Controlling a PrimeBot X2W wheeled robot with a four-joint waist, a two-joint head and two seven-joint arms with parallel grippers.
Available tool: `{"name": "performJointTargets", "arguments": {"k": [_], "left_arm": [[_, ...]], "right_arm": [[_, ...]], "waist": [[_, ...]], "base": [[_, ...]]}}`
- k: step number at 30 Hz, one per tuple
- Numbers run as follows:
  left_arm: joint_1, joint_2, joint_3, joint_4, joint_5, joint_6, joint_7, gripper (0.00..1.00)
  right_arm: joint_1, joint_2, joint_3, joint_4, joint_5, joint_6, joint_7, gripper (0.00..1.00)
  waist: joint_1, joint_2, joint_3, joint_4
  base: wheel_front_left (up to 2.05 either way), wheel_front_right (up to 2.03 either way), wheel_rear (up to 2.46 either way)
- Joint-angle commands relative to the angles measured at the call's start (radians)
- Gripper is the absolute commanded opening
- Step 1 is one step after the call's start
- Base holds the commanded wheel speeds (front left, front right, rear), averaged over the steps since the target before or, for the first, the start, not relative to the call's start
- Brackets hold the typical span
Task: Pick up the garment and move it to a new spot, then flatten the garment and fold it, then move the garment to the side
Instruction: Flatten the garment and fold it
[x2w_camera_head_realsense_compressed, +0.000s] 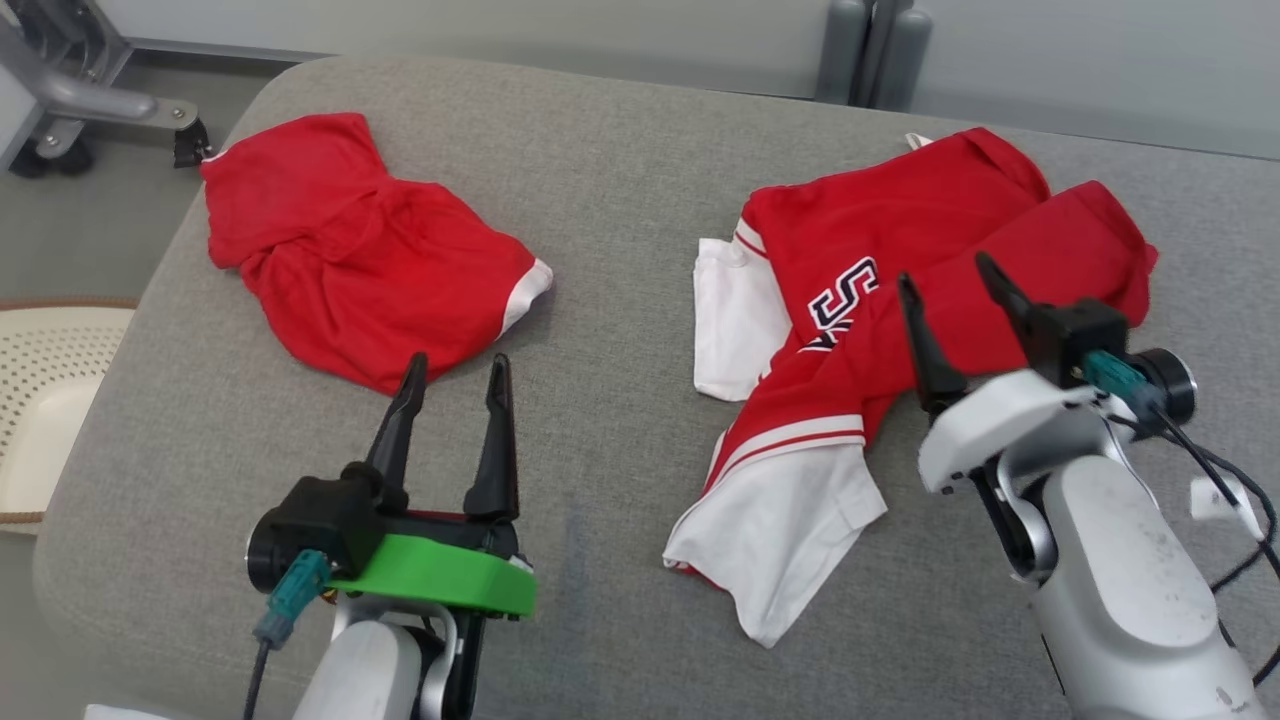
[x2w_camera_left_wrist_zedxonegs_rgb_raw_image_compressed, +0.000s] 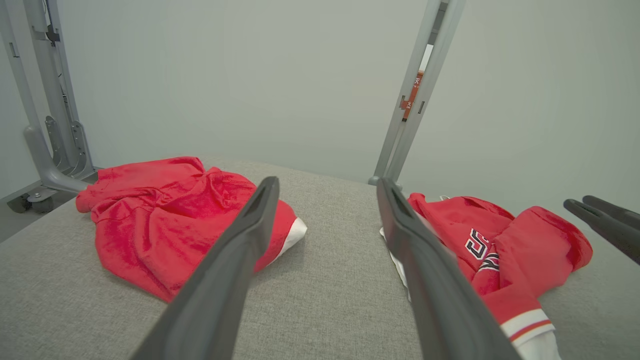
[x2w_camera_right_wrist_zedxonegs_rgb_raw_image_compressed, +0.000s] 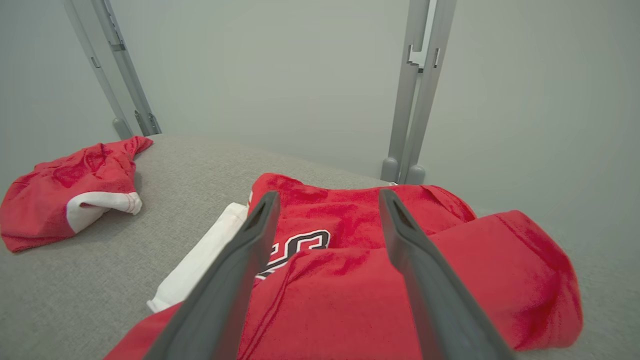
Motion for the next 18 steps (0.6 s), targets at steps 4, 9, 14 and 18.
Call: {"name": "performJointTargets", "arguments": {"k": [4, 9, 14, 18], "left_arm": [[-0.027, 0.001, -0.068, 0.000, -0.011, 0.009, 0.000, 1.00], [-0.039, 0.001, -0.153, -0.009, -0.022, 0.013, 0.000, 1.00], [-0.037, 0.001, -0.179, -0.012, -0.065, 0.036, 0.000, 1.00], [-0.035, 0.001, -0.196, -0.008, -0.080, 0.041, 0.000, 1.00]], "right_arm": [[-0.121, -0.087, 0.135, 0.082, 0.121, -0.002, 0.191, 1.00], [-0.258, -0.178, 0.255, 0.179, 0.237, -0.002, 0.346, 1.00], [-0.358, -0.225, 0.297, 0.287, 0.307, -0.002, 0.445, 1.00], [-0.413, -0.258, 0.355, 0.353, 0.331, -0.002, 0.496, 1.00]], "waist": [[0.0000, 0.0000, 0.053, 0.089], [0.0000, 0.0000, 0.077, 0.163], [0.0000, 0.0000, 0.084, 0.218], [0.0000, 0.0000, 0.085, 0.252]], "base": [[0.00, 0.00, 0.00], [0.00, 0.00, 0.00], [0.00, 0.00, 0.00], [0.00, 0.00, 0.00]]}}
